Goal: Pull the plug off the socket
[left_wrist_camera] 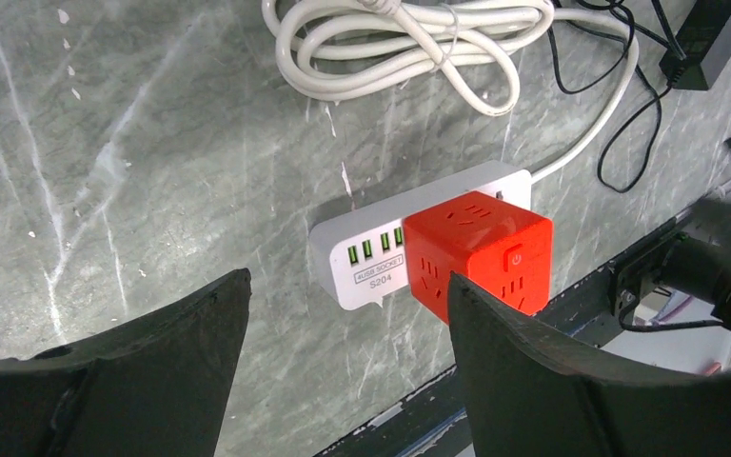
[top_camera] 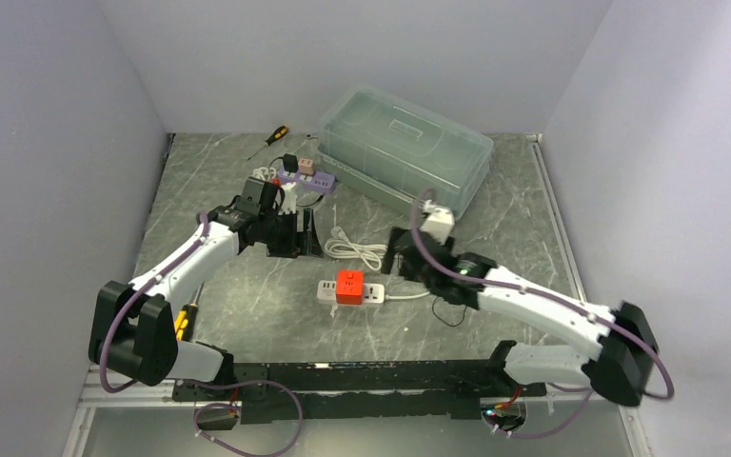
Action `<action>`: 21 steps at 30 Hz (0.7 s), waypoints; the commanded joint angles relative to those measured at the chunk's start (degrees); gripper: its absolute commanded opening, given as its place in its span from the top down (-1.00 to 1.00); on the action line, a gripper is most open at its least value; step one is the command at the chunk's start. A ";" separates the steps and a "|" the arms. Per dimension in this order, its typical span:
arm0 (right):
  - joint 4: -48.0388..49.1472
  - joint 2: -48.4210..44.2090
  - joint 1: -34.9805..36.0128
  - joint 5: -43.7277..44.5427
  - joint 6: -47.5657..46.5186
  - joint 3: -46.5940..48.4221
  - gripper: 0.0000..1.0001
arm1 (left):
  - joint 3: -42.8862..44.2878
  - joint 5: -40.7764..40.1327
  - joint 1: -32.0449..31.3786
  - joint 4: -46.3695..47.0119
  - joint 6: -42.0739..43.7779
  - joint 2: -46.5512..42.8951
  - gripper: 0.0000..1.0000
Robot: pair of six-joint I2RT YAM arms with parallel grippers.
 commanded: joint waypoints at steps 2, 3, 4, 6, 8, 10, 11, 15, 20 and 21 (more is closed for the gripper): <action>-3.02 11.50 14.59 9.10 6.02 9.94 -0.99 | 0.10 -1.92 0.86 -0.01 -0.22 -2.44 -0.63; -3.77 13.98 16.13 9.61 6.59 11.78 -0.99 | 0.09 -2.18 0.92 -0.07 -0.23 -2.65 -0.64; -3.98 16.11 17.35 9.62 6.55 13.85 -0.99 | 0.15 -2.50 1.00 -0.25 -0.30 -2.77 -0.65; -4.07 20.28 19.29 9.54 6.45 16.38 -0.99 | 0.24 -3.17 1.15 -0.52 -0.39 -3.01 -0.66; -3.96 23.08 20.42 9.29 6.12 18.24 -0.99 | 0.18 -3.02 1.45 -0.41 -0.68 -3.24 -0.67; -3.26 24.91 21.09 8.78 5.79 19.30 -0.99 | -0.18 -1.12 2.30 0.20 -1.50 -3.09 -0.70; -2.73 25.75 21.30 8.47 5.59 19.54 -0.99 | -0.42 0.41 2.87 0.58 -1.92 -2.85 -0.71; -2.23 28.75 21.52 9.10 5.66 19.90 -0.99 | -0.57 3.42 4.39 1.48 -2.45 -2.13 -0.71; -5.33 32.59 21.52 12.14 8.31 21.81 -0.95 | -0.84 3.00 4.49 1.40 -1.95 -2.88 -0.72; -6.21 33.76 21.52 12.95 9.10 22.67 -0.92 | -0.80 2.92 4.46 1.35 -1.85 -3.01 -0.72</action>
